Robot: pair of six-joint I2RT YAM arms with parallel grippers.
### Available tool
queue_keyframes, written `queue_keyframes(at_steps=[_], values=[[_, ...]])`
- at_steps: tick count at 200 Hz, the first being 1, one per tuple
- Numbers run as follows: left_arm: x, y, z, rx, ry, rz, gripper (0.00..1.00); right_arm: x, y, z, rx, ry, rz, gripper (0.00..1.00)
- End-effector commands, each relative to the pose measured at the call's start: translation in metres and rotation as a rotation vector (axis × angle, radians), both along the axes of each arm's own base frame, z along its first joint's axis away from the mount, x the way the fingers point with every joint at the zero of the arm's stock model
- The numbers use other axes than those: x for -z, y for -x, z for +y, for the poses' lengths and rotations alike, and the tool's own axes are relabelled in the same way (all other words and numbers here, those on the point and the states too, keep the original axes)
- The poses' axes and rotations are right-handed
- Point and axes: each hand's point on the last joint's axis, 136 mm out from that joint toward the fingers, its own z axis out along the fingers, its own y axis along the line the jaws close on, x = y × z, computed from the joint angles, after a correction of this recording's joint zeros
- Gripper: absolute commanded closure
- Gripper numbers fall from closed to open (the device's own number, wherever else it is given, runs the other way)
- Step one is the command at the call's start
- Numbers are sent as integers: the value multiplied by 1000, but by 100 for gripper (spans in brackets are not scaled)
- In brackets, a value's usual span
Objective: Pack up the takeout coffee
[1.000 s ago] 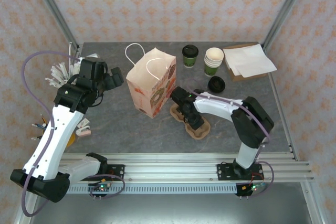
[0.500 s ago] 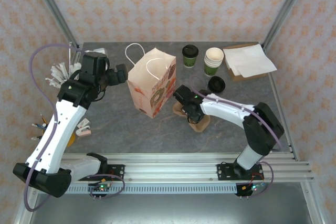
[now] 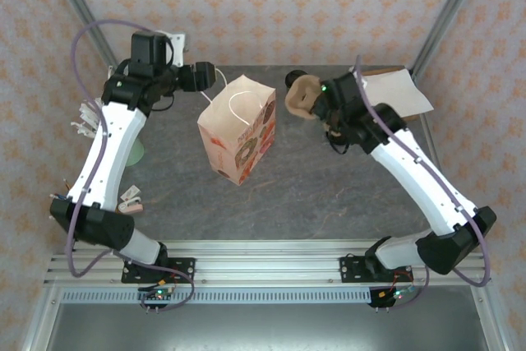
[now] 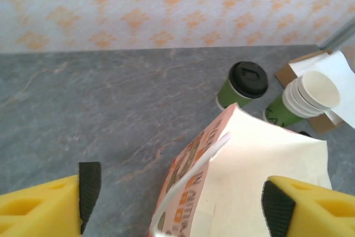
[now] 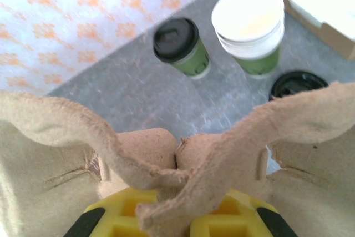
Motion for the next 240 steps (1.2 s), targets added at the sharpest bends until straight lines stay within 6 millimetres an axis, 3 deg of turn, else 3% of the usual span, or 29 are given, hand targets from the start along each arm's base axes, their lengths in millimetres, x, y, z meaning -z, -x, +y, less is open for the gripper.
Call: queue_keyframes(at_steps=[1, 11, 20, 26, 38, 54, 73, 86, 113, 128, 146, 176, 215, 240], values=[[5, 4, -23, 143, 40, 74, 39, -23, -8, 21, -209, 15, -18, 100], [10, 1, -26, 159, 34, 110, 51, -38, -13, 33, -285, 22, -51, 100], [16, 0, -21, 134, 14, 146, 52, -47, -17, 43, -335, 22, -72, 100], [20, 0, -16, 105, -5, 161, 48, -52, -21, 49, -362, 17, -84, 100], [23, 0, -4, 46, -46, 167, 29, -61, -27, 58, -393, 8, -105, 100], [22, 5, 1, 42, -72, 146, 24, -67, -34, 69, -431, -3, -118, 100], [24, 14, -12, 143, -61, 135, 24, -70, -40, 83, -486, -25, -141, 100], [32, 17, -16, 179, -66, 161, 38, -73, -42, 94, -540, -37, -158, 100], [34, 21, -26, 250, -48, 157, 83, -77, -52, 112, -609, -43, -176, 100], [23, 26, -38, 313, 2, 112, 95, -83, -65, 119, -595, -65, -191, 100], [13, 36, -49, 383, 37, 61, 100, -93, -75, 138, -632, -145, -213, 100], [17, 43, -50, 412, 19, 43, 100, -100, -76, 188, -797, -316, -182, 100], [14, 35, -39, 358, -1, 26, 100, -77, -64, 230, -900, -430, -57, 100], [10, 27, -26, 284, 14, 10, 100, -45, -47, 224, -903, -389, 72, 100]])
